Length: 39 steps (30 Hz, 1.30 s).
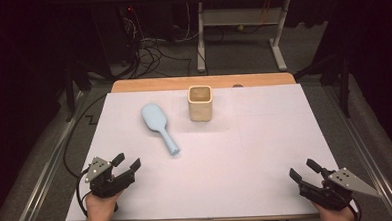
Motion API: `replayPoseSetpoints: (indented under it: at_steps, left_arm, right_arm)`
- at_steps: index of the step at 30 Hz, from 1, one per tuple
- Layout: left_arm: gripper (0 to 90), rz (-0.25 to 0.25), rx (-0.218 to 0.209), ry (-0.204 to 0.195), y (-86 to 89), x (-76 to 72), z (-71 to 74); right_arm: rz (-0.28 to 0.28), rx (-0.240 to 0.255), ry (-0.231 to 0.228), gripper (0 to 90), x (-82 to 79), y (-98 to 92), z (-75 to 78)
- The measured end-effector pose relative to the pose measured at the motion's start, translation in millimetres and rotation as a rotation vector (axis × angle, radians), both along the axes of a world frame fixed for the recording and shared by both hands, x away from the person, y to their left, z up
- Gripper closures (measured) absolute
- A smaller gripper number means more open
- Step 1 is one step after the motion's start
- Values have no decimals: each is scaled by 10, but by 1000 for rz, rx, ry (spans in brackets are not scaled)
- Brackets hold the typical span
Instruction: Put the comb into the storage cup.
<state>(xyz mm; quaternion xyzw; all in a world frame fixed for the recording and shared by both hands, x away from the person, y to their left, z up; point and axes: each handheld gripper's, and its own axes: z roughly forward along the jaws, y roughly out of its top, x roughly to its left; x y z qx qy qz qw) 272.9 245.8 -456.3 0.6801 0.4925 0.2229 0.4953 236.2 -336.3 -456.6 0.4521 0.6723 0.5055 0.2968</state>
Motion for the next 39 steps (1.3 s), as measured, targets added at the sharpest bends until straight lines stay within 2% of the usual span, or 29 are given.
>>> replayPoseSetpoints:
  at_steps: [5,6,13,17,21,27,32,35,39]
  left_arm:
    - [360,-7,-9,8,-24,28,9]
    - [368,-10,-18,23,-37,44,20]
    - [363,-11,-9,17,-78,89,43]
    - [363,-28,9,7,-147,123,70]
    - [364,-35,-1,11,-195,166,75]
    - [365,-50,20,4,-287,216,110]
    - [346,-62,29,12,-331,249,112]
    - [334,-72,58,16,-378,267,115]
    - [335,-78,62,30,-423,306,138]
  right_arm:
    - [1,2,3,301,0,-7,0]
    - [1,2,4,300,1,-6,0]
    - [5,6,-2,302,1,-6,2]
    - [6,8,-1,302,-2,-9,2]
    - [8,12,2,301,1,-10,0]
    - [11,12,2,301,1,-7,0]
    - [11,11,1,301,-2,-6,2]
    - [11,10,2,300,-3,-5,2]
    - [10,11,1,301,-5,-8,3]
